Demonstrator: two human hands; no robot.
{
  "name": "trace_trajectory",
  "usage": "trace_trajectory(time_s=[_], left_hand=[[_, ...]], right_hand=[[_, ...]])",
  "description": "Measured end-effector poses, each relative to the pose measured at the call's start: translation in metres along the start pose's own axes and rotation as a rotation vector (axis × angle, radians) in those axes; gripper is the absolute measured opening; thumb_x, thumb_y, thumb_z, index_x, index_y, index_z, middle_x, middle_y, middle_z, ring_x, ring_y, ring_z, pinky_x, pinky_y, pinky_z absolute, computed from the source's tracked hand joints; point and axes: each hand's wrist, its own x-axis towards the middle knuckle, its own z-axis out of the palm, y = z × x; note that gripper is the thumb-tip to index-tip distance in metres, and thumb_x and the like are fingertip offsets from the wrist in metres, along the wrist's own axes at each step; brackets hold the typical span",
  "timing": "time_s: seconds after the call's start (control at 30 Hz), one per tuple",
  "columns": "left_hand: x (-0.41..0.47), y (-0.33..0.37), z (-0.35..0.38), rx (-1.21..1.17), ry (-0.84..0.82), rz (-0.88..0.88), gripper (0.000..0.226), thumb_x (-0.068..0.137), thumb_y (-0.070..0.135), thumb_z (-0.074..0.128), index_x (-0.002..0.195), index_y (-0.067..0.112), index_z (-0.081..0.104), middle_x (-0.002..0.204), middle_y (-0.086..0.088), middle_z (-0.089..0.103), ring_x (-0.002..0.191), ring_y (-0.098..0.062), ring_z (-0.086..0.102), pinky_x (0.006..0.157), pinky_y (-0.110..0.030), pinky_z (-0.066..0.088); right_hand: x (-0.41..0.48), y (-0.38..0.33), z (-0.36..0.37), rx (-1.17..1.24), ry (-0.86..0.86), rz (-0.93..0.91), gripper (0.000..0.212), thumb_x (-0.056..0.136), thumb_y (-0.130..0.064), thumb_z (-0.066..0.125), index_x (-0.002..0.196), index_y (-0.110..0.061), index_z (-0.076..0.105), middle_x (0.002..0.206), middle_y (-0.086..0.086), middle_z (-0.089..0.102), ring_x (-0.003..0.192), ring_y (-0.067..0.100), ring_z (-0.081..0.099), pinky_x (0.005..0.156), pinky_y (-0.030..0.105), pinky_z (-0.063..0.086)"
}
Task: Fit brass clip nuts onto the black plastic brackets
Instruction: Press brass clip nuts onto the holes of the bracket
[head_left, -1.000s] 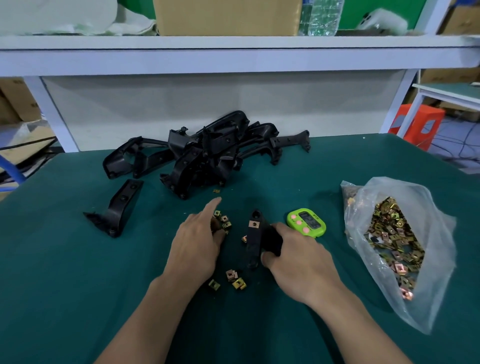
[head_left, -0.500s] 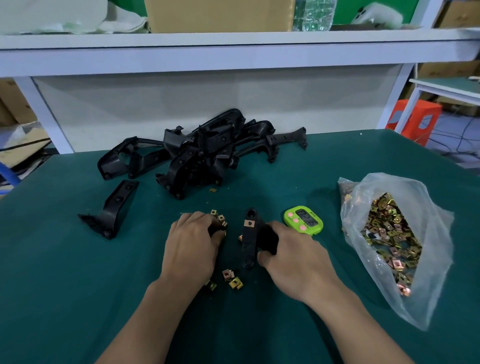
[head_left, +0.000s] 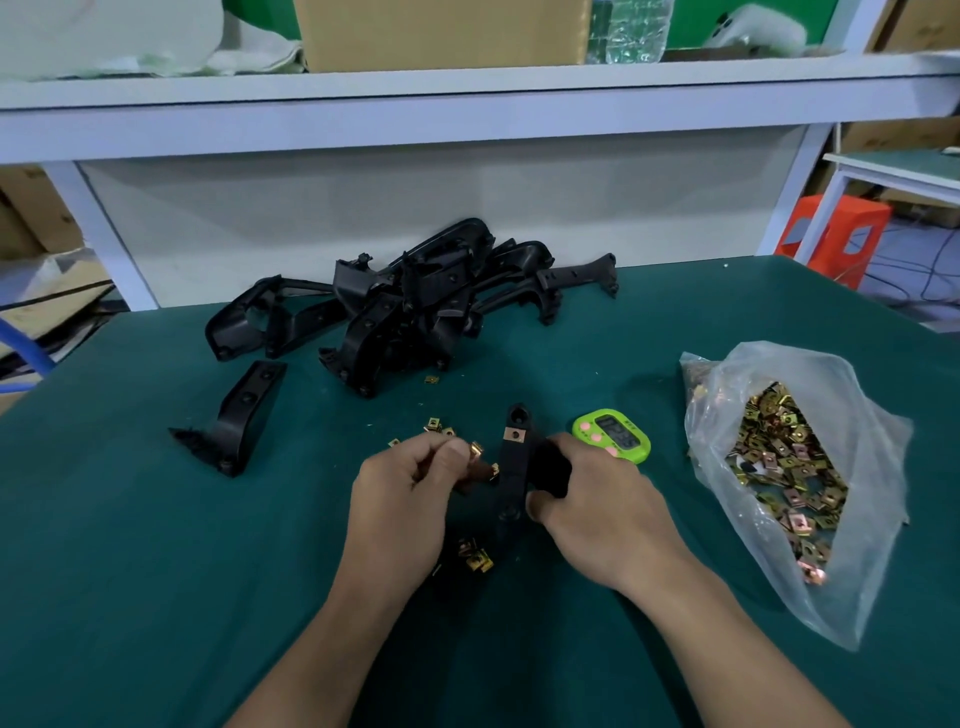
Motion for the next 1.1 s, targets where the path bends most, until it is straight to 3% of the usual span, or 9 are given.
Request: trace_trajectory(time_s=[0.13, 0.23, 0.3, 0.43, 0.6, 0.8, 1.1], left_hand=[[-0.001, 0.006, 0.001, -0.216, -0.097, 0.022, 0.026, 0.096, 0.012, 0.067, 0.078, 0.025, 0.079, 0.074, 0.005, 0.075, 0.069, -0.001, 0.067, 0.065, -0.012, 0.050], [-0.001, 0.008, -0.001, -0.303, -0.160, 0.015, 0.012, 0.086, 0.023, 0.071, 0.079, 0.021, 0.081, 0.073, -0.001, 0.075, 0.068, -0.005, 0.067, 0.065, -0.015, 0.052], [-0.001, 0.008, -0.002, -0.338, -0.199, 0.003, 0.016, 0.082, 0.030, 0.071, 0.079, 0.019, 0.081, 0.072, -0.005, 0.075, 0.067, -0.010, 0.068, 0.065, -0.019, 0.054], [-0.001, 0.006, -0.004, -0.376, -0.246, -0.029, 0.019, 0.085, 0.029, 0.070, 0.079, 0.014, 0.080, 0.075, -0.011, 0.074, 0.067, -0.016, 0.068, 0.065, -0.022, 0.055], [0.000, 0.008, -0.007, -0.364, -0.282, -0.070, 0.020, 0.088, 0.027, 0.070, 0.076, 0.013, 0.079, 0.072, -0.007, 0.074, 0.065, -0.013, 0.067, 0.063, -0.022, 0.054], [0.001, 0.008, -0.010, -0.258, -0.296, -0.082, 0.024, 0.095, 0.014, 0.068, 0.075, 0.015, 0.080, 0.071, -0.008, 0.074, 0.064, -0.014, 0.065, 0.063, -0.021, 0.052], [-0.002, 0.013, -0.012, -0.272, -0.363, -0.082, 0.024, 0.090, 0.030, 0.070, 0.074, 0.015, 0.080, 0.073, -0.009, 0.075, 0.065, -0.014, 0.067, 0.063, -0.020, 0.051]], right_hand=[[0.000, 0.000, -0.001, 0.010, 0.067, -0.017, 0.032, 0.080, -0.040, 0.063, 0.108, -0.041, 0.047, 0.090, -0.008, 0.066, 0.085, 0.031, 0.061, 0.071, 0.037, 0.050], [-0.001, -0.001, -0.002, 0.012, 0.147, -0.048, 0.032, 0.080, -0.040, 0.062, 0.107, -0.043, 0.045, 0.078, -0.011, 0.058, 0.074, 0.029, 0.053, 0.064, 0.036, 0.042], [-0.001, -0.003, -0.004, 0.007, 0.192, -0.068, 0.031, 0.080, -0.040, 0.062, 0.105, -0.043, 0.044, 0.073, -0.013, 0.053, 0.071, 0.029, 0.051, 0.063, 0.036, 0.039], [-0.001, -0.005, -0.009, 0.029, 0.228, -0.077, 0.029, 0.081, -0.038, 0.062, 0.104, -0.042, 0.046, 0.082, -0.010, 0.059, 0.080, 0.030, 0.060, 0.069, 0.041, 0.051], [-0.002, -0.005, -0.010, 0.038, 0.248, -0.091, 0.030, 0.079, -0.037, 0.062, 0.106, -0.042, 0.048, 0.083, -0.010, 0.061, 0.080, 0.030, 0.060, 0.070, 0.042, 0.052], [0.000, -0.002, -0.009, 0.038, 0.172, -0.050, 0.038, 0.075, -0.038, 0.063, 0.110, -0.048, 0.051, 0.076, -0.017, 0.055, 0.076, 0.026, 0.057, 0.064, 0.035, 0.045], [0.003, 0.001, -0.012, 0.072, -0.026, -0.010, 0.047, 0.073, -0.037, 0.066, 0.117, -0.051, 0.058, 0.095, -0.015, 0.070, 0.090, 0.022, 0.063, 0.072, 0.033, 0.051]])
